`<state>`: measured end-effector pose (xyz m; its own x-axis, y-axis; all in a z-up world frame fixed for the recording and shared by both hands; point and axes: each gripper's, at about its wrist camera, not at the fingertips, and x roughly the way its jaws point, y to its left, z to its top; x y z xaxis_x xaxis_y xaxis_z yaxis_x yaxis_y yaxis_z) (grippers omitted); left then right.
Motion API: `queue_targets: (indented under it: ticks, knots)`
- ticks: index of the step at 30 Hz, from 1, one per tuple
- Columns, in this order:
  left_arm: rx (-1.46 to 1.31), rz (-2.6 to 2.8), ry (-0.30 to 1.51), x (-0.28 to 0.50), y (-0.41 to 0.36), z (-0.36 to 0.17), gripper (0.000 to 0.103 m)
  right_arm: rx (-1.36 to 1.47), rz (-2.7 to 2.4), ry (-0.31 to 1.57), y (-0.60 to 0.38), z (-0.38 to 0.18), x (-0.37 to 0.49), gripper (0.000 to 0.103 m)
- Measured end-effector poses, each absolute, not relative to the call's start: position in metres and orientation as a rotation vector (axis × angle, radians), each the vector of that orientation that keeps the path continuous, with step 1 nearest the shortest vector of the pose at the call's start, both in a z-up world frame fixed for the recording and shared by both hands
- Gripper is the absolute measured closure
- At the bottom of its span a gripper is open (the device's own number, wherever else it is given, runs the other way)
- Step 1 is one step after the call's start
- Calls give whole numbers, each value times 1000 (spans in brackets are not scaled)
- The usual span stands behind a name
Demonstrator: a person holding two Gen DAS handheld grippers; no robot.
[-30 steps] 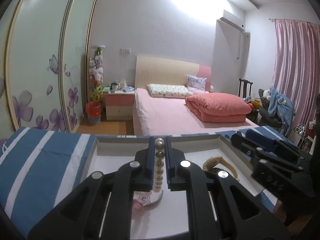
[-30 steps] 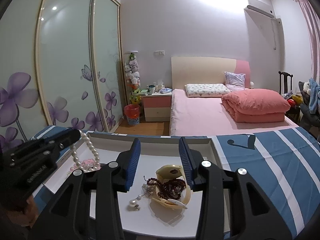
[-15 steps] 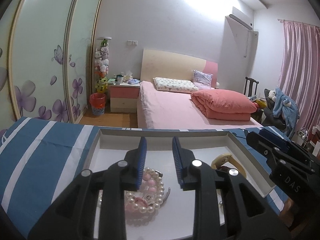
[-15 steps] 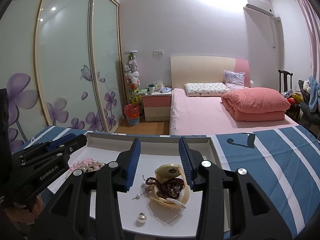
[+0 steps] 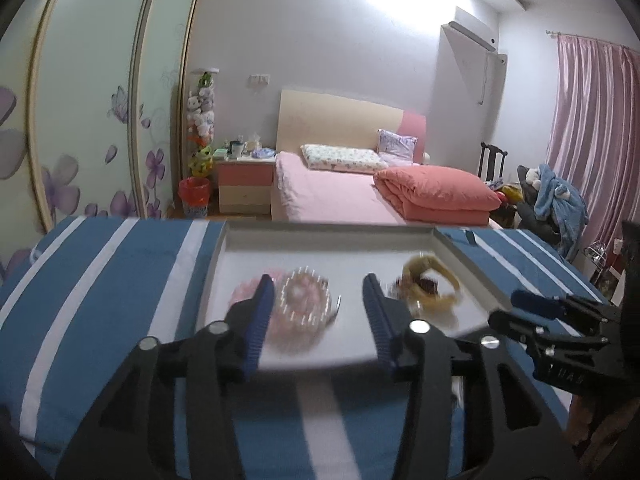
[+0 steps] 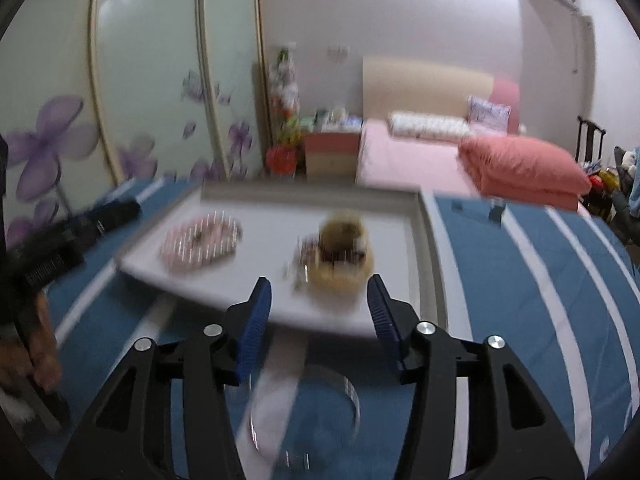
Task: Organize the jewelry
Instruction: 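Withdraw both open tools from the tray toward the remaining jewelry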
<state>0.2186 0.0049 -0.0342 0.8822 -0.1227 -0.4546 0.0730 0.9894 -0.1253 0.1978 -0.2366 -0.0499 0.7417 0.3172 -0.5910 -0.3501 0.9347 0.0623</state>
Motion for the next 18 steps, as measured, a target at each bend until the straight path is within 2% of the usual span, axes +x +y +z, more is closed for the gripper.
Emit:
queue_targets:
  ticks: [2,6,8,12,18]
  knots:
    - [-123,-102,511,206,11,-38,49,-68,374,700,-239,-60,188,41]
    - [-150,-95,568,187,20,-47,42,-78,388,763,-237,-70,173,31]
    - [-149,-91,586,179,21,-51,38,-81,398,785,-236,-74,170,21]
    - [-152,-92,609,168,22,-53,35,-106,384,833,-230,-79,173,17]
    - [-134,-89,625,158,18,-53,31,-104,344,902,-227,-88,182,16]
